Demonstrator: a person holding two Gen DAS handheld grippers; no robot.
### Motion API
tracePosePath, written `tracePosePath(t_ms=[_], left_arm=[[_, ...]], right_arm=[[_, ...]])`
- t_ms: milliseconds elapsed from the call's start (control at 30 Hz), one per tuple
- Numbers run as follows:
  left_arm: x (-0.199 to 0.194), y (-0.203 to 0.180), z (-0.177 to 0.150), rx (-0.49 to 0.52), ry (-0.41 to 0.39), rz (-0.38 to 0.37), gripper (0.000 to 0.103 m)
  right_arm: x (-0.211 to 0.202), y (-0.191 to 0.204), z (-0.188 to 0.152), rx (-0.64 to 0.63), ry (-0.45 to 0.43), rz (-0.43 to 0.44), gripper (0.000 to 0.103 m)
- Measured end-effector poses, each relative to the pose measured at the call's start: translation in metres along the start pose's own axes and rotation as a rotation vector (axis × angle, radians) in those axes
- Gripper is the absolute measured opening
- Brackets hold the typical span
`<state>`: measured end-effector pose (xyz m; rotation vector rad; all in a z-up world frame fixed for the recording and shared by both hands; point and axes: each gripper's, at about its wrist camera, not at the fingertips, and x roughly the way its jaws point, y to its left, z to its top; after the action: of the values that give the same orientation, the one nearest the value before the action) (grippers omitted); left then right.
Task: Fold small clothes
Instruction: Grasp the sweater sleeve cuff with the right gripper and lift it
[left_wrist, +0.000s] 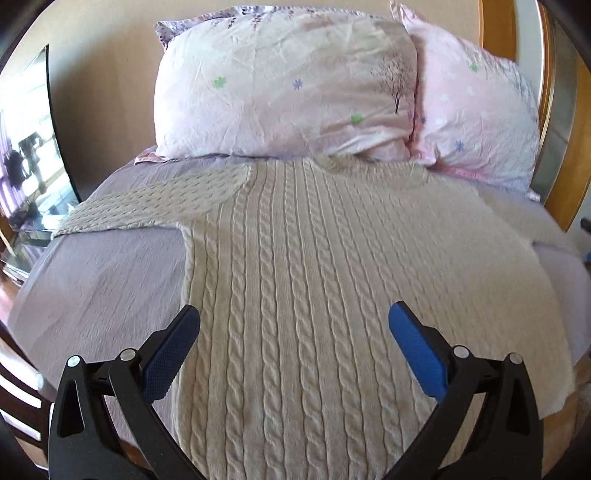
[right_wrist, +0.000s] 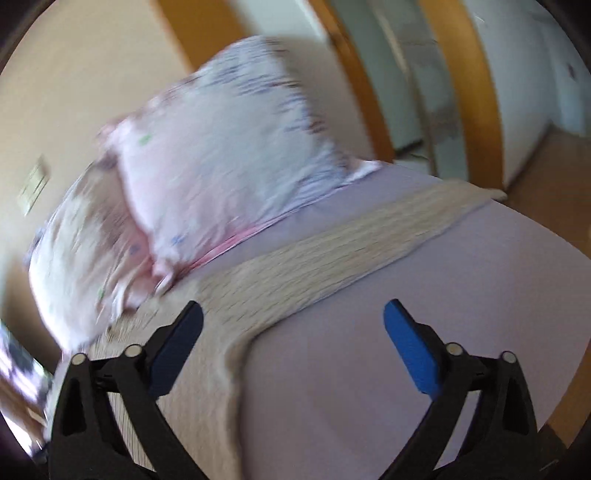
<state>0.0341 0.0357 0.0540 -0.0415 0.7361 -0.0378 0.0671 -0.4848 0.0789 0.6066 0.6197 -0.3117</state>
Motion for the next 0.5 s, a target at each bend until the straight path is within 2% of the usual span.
tracePosePath(t_ms=[33,67,167,200,300,367,433,500], left_arm=[[0.003,0.009,0.007,-0.032,-0.016,-0.034,0.102],[0.006,0.02,0.013,-0.07,-0.033,-0.071,0.102],[0.015,0.054,0.026,-0.201,-0.081,-0.208,0.102],[0.019,0.064,0.03,-0.243,-0.085,-0.214,0.102],[0.028,0.09,0.039,-0.297,-0.092,-0.157,0.102],[0.031,0.11,0.043,-0.305,-0.107,-0.108,0.102],[0.037,0.129,0.049,-0.31,-0.11,-0.06,0.102],[0.04,0.154,0.054,-0.326,-0.086,-0.002,0.102]], right_arm=[[0.014,-0.023,0.019,0.082,0.014,-0.036,0.067],[0.031,-0.048,0.037,0.168,0.032,-0.07,0.056],[0.069,-0.102,0.07,0.361,0.067,-0.151,0.055],[0.078,-0.112,0.076,0.395,0.071,-0.179,0.055],[0.102,-0.136,0.084,0.498,0.083,-0.221,0.047],[0.113,-0.142,0.087,0.515,0.051,-0.243,0.028],[0.126,-0.147,0.09,0.505,0.059,-0.244,0.008],[0.127,-0.146,0.095,0.496,0.038,-0.232,0.007]])
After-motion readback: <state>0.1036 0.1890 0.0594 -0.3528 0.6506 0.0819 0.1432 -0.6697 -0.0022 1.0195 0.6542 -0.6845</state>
